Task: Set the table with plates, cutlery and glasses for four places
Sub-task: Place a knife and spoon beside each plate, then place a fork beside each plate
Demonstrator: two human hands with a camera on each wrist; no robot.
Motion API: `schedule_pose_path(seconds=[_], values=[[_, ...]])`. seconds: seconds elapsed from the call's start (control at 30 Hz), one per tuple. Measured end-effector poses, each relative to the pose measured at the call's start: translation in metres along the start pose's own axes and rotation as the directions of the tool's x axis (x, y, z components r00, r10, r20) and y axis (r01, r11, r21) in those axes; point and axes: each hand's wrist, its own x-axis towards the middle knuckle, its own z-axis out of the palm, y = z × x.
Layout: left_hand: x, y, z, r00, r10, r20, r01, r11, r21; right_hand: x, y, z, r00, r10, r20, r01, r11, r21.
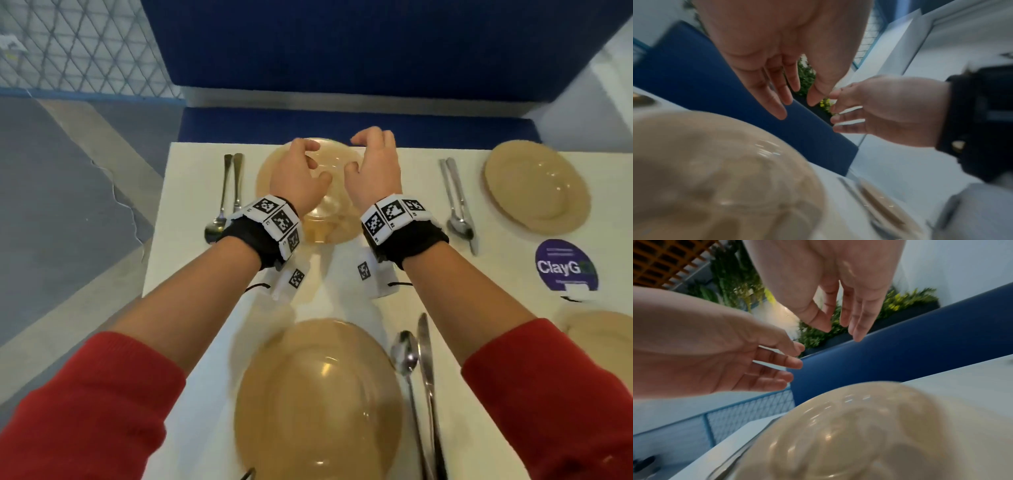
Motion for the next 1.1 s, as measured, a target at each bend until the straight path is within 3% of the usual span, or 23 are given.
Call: schedule_pose_path(seconds=[0.17,0.27,0.43,0.5,0.57,0.8,0.97,1.1], values=[[-0.032,0.097,0.130,0.971,0.152,0.184,-0.147,0.988,-0.042,-0.001,0.124,-0.116,0.977,0.179,-0.113,-0.188,0.980,-0.067],[-0.054,0.151,0.230,0.938,0.191,0.289,-0.185,0.982,-0.048,-0.013,0.218,-0.184,0.959,0.259,-0.114,-0.272,0.955,-0.121],[-0.090,0.234,0.402,0.858,0.157,0.489,-0.163,0.986,-0.030,-0.042,0.393,-0.293,0.889,0.430,-0.155,-0.453,0.874,-0.174],[-0.109,0.293,0.501,0.799,0.090,0.594,-0.147,0.988,0.048,-0.045,0.492,-0.362,0.814,0.557,-0.166,-0.581,0.787,-0.205],[-0.114,0.309,0.536,0.761,0.014,0.648,-0.113,0.987,0.111,-0.044,0.543,-0.379,0.762,0.638,-0.110,-0.639,0.715,-0.284],[-0.096,0.302,0.590,0.737,-0.081,0.671,-0.064,0.980,0.189,-0.039,0.596,-0.378,0.698,0.709,-0.097,-0.676,0.608,-0.417],[-0.084,0.308,0.617,0.746,-0.113,0.656,-0.033,0.978,0.206,-0.027,0.617,-0.375,0.679,0.733,-0.038,-0.686,0.615,-0.388],[-0.084,0.312,0.631,0.713,-0.145,0.686,0.042,0.986,0.164,-0.024,0.611,-0.369,0.662,0.749,-0.009,-0.684,0.599,-0.418]])
